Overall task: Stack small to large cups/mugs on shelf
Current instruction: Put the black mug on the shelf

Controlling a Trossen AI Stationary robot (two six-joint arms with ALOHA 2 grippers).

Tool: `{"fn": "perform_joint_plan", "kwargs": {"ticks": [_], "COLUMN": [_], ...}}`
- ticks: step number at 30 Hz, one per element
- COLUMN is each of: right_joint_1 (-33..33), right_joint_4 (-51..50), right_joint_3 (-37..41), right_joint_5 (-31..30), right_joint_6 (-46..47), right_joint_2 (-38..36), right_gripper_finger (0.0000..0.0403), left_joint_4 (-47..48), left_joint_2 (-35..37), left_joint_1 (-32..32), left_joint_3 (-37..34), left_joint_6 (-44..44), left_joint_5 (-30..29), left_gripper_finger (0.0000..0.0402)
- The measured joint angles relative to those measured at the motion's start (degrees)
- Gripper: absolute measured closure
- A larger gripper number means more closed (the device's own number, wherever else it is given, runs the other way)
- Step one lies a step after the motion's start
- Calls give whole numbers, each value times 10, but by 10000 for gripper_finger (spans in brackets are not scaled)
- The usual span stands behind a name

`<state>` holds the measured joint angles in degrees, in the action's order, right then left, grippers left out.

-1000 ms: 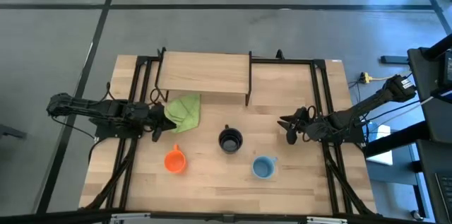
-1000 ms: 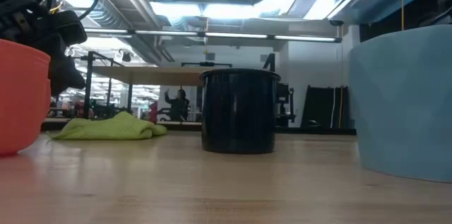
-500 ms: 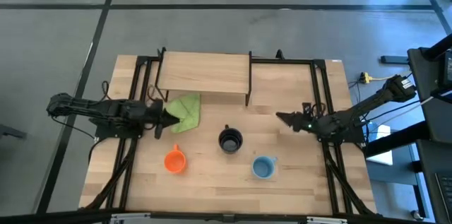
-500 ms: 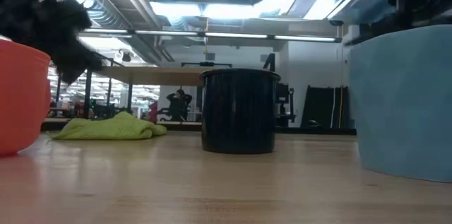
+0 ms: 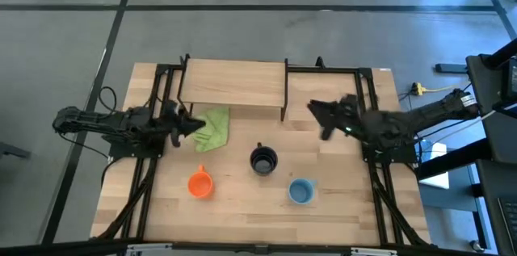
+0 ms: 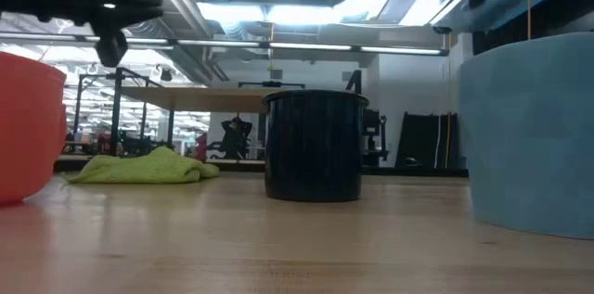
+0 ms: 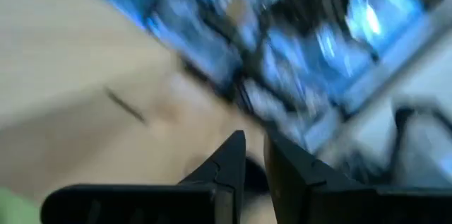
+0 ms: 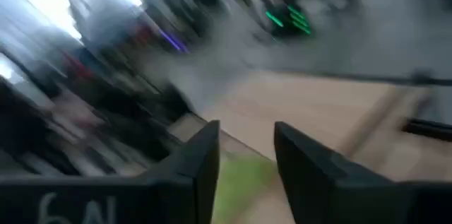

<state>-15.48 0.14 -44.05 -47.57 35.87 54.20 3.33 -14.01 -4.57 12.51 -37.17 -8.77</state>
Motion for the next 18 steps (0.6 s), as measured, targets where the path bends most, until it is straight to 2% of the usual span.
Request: {"fn": "perform_joint_plan", "kwargs": {"ticks": [2,4,7,10,12,16,18], "right_joint_1": [32,56,75,86,87,69,57], "right_joint_4": [-201,-343,-486,-600,-638,-613,-610], "right_joint_3": [-102,-193,-305,-386,-413,-437,-442], "right_joint_5": [47,106,166,210,230,289,296], "right_joint_6": [70,113,134,176,206,244,283], "right_joint_2": [60,132,247,346,401,468,489], "right_gripper_finger": [266,261,244,221,206,189,188], "left_joint_4": [100,194,318,366,393,412,411], "left_joint_2": [-12,-29,-60,-80,-81,-81,-81], "left_joint_1": [4,6,5,5,5,5,5], "left_joint_3": [35,82,145,184,188,182,182], "left_joint_6": [8,40,89,122,132,131,130], "left_joint_5": [52,87,100,101,103,108,109], "left_gripper_finger": [354,354,354,354,354,354,354]}}
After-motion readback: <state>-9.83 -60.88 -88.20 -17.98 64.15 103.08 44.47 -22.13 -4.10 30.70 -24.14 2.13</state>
